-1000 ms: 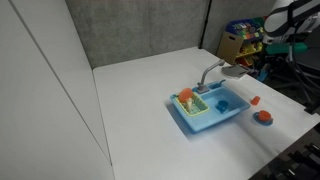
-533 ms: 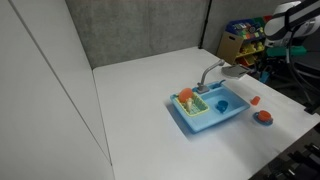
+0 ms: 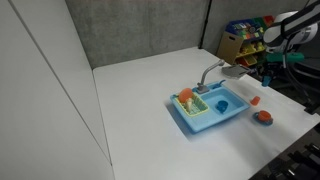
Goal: Pick up the blue cup on the counter top of the sink and move it to the right on top of the upside down laying orange cup on the worktop
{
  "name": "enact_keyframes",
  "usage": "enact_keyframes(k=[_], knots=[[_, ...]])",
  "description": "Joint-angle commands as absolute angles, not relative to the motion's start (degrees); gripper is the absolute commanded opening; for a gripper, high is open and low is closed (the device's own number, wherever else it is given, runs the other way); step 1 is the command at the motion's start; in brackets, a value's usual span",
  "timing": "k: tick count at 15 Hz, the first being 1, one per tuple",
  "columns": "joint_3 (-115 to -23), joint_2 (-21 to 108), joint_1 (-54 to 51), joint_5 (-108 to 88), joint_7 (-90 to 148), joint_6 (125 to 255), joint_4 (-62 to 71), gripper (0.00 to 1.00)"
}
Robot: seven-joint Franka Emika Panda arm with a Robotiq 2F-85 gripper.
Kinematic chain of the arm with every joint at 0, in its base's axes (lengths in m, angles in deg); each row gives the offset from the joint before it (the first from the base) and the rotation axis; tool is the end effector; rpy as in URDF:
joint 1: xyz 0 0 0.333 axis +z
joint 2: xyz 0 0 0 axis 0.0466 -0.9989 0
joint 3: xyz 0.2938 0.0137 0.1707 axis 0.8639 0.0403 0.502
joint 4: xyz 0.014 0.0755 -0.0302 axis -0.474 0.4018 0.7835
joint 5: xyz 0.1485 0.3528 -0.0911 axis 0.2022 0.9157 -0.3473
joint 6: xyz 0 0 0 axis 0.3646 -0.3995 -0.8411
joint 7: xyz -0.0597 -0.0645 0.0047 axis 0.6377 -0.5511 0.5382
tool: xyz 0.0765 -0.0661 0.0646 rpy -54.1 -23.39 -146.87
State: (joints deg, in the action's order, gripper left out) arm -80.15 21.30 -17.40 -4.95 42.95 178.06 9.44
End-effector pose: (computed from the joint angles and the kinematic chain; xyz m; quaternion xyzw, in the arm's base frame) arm 0.5839 -0.3155 0.2043 0.9075 -0.4004 -0.1128 0.0590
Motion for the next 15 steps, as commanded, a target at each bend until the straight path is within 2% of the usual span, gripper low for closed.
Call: enact_keyframes(k=[1,15], knots=[[-79.97,18.57,-19.23,-2.82,42.85,176.42,5.87,0.17],[-78.64,16.80,-22.69,4.07,39.14,179.67,7.36,0.17]])
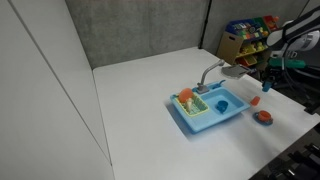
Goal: Pick up the blue cup on the counter top of the sink and move it to the right on top of the upside down laying orange cup on the worktop
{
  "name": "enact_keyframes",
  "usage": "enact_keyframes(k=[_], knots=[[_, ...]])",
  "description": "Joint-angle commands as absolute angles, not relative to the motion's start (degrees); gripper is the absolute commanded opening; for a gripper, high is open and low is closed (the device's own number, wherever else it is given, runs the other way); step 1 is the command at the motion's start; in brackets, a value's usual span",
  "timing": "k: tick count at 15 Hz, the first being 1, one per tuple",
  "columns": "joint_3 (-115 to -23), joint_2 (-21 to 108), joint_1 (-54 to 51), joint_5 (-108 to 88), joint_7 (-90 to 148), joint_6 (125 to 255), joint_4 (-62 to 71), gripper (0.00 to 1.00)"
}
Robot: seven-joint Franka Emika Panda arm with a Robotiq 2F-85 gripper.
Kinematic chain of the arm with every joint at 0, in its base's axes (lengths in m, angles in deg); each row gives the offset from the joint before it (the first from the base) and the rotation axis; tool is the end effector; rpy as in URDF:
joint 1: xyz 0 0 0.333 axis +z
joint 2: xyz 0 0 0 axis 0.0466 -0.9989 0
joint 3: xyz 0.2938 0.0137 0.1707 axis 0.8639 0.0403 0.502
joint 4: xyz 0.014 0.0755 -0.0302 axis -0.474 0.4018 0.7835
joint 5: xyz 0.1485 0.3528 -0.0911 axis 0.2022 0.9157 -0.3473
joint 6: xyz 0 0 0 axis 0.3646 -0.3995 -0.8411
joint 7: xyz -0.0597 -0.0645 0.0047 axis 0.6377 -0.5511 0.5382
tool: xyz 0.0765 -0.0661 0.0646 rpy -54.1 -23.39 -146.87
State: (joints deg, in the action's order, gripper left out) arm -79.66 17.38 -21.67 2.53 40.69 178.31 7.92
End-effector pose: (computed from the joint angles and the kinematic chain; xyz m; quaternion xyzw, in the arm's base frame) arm 0.5654 -0.3483 0.1688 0.8853 -0.4480 -0.1246 0.0062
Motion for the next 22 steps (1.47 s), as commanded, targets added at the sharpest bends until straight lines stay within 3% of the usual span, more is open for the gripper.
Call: enact_keyframes(k=[1,22], knots=[[-78.63,16.57,-22.61,4.19,39.19,179.91,7.28,0.17],[-77.87,15.10,-21.41,3.58,39.57,186.98,10.56,0.17]])
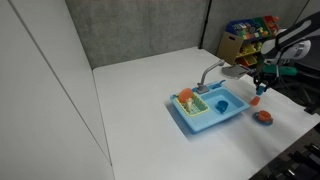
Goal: Pick up the blue cup on the counter top of the sink and move it to the right on top of the upside down laying orange cup on the worktop
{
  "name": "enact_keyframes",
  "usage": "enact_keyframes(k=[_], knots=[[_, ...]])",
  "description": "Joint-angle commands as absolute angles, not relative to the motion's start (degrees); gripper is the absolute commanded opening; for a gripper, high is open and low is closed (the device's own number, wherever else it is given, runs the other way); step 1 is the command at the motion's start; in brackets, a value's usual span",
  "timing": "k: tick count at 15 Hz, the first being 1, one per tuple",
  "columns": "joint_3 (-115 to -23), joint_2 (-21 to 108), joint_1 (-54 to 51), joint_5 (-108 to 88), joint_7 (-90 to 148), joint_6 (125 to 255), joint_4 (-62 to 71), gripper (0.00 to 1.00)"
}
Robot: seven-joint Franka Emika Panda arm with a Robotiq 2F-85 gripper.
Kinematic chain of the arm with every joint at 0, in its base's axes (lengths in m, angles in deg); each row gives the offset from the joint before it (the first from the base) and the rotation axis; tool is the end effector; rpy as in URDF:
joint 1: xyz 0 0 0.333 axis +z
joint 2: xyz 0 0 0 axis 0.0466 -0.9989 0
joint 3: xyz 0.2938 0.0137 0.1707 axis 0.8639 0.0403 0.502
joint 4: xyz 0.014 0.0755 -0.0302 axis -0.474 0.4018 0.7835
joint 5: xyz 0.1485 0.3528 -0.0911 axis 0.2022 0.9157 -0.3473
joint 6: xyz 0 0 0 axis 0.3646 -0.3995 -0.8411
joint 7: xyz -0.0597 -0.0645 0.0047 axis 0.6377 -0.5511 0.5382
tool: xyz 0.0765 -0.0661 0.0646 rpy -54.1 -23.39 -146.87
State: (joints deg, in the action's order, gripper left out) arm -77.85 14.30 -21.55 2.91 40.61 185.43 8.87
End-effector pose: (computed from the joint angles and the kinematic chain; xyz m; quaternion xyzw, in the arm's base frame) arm 0.5740 -0.3346 0.1322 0.8933 -0.4383 -0.0994 0.0083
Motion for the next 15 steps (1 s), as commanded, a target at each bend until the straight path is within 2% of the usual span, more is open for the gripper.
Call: enact_keyframes(k=[1,15], knots=[[-77.90,15.16,-21.37,3.56,39.58,187.26,10.90,0.17],[-77.84,15.50,-21.43,3.78,39.45,189.98,13.56,0.17]])
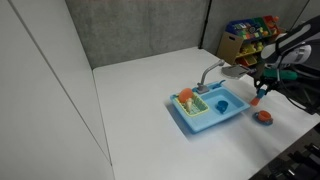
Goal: Pick up the blue cup on the counter top of the sink and move it to the right on top of the upside down laying orange cup on the worktop
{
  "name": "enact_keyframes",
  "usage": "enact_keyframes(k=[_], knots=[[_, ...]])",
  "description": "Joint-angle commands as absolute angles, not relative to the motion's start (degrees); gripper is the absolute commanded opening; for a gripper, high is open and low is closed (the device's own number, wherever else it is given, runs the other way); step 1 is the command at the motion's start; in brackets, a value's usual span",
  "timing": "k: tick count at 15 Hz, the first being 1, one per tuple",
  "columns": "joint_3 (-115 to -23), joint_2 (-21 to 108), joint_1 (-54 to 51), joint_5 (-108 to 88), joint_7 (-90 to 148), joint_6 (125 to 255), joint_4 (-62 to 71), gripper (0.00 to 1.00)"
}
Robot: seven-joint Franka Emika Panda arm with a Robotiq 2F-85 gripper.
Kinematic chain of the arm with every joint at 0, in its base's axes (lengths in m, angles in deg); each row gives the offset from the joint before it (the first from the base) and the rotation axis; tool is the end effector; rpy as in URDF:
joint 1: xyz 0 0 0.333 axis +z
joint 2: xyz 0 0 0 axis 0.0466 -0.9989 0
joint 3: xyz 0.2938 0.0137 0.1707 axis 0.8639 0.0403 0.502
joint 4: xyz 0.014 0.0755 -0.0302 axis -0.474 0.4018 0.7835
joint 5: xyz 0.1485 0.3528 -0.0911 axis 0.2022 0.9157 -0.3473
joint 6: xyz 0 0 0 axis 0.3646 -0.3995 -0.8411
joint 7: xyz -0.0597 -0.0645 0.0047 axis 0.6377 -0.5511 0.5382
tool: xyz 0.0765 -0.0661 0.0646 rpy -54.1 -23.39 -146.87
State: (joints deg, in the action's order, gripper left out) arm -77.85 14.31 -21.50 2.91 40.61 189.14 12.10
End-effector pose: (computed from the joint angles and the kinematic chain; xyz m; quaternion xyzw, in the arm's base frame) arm 0.5604 -0.3315 0.1165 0.8924 -0.4409 -0.0953 0.0127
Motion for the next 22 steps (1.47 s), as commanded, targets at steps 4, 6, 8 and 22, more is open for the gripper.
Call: enact_keyframes(k=[4,6,8,22], knots=[[-77.85,15.46,-21.43,3.79,39.44,190.05,13.72,0.17],[-77.84,15.31,-21.47,3.80,39.41,190.20,13.62,0.17],[-77.83,15.19,-21.47,3.80,39.43,190.28,13.46,0.17],[-77.66,14.50,-21.49,3.89,39.52,190.06,12.24,0.17]])
